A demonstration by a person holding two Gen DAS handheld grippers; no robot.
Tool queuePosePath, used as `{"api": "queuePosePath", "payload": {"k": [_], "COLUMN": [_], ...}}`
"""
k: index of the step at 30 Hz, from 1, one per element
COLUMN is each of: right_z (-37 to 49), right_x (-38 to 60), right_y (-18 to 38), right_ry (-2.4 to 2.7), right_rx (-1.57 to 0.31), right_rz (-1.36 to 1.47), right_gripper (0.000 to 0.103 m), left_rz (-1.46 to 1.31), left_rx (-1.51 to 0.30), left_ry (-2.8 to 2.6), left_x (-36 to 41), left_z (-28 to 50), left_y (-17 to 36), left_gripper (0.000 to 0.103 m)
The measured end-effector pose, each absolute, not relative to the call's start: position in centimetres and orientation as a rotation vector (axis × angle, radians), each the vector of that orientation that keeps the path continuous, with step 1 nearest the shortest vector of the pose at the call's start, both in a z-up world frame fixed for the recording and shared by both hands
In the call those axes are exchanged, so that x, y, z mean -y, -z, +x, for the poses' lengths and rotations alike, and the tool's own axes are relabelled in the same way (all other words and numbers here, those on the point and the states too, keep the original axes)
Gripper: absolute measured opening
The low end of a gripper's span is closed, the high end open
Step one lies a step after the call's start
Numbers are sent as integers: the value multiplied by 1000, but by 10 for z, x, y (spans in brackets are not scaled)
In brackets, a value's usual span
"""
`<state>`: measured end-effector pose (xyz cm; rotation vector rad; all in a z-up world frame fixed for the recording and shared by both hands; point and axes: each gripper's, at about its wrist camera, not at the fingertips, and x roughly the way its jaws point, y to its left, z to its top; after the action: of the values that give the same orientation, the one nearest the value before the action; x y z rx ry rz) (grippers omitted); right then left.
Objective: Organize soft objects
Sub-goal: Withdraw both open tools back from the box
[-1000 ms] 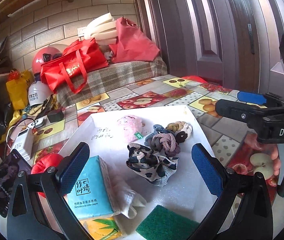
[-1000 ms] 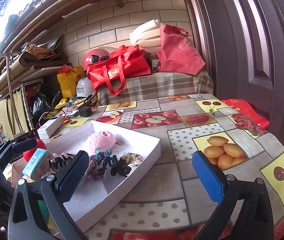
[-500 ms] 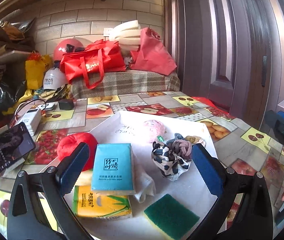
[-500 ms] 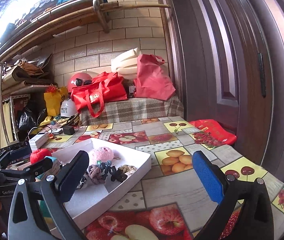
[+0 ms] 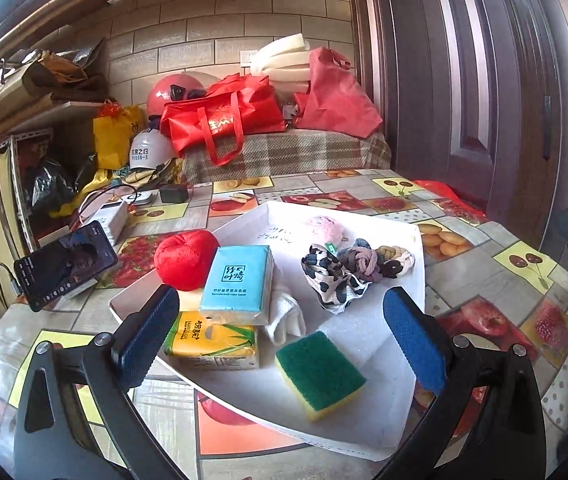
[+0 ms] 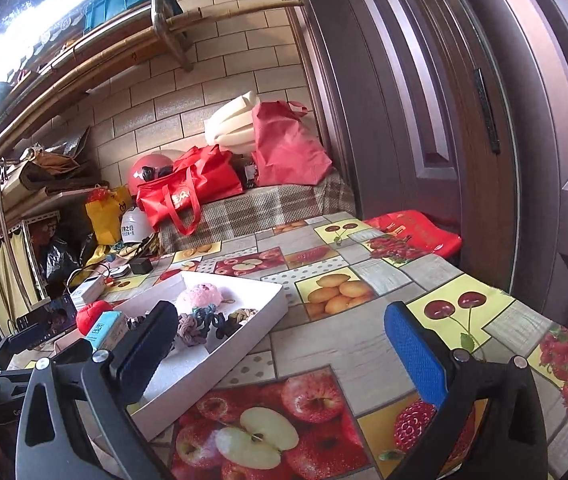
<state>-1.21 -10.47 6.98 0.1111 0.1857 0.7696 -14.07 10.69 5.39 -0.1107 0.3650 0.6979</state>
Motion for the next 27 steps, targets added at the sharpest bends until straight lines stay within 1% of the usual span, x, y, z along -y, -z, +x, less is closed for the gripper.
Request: {"api": "queuePosePath", "payload": {"k": [2,4,7,10,15,27], "right_z": [-22,-26,-16,-8,-12,-14], "right_x": [116,120,113,106,107,108], "right_y": [-74,-75,-74,-72,-70,-72], "right_ry": [-739,-736,-730,-715,-740,-738], "right_rx": [-96,-53,-104,-170,-159,-156], "right_rz": [126,132,110,80,72,84], "right_gripper": [103,103,103,103,103,103], "left_rz": [-102,-88,-69,-78,-35,-59], "left_rx": [-354,-331,-298,-313,-422,-435], "left_ry": [-726,-748,-766,-735,-767,-704], "left_x": [-106,-102,-96,-95,-94,-94], "left_z": [-143,-147,-154,-154,-135,-130], "left_y": [-55,-57,-61,-60,-53,-51], "left_gripper": [103,103,103,103,103,103]}}
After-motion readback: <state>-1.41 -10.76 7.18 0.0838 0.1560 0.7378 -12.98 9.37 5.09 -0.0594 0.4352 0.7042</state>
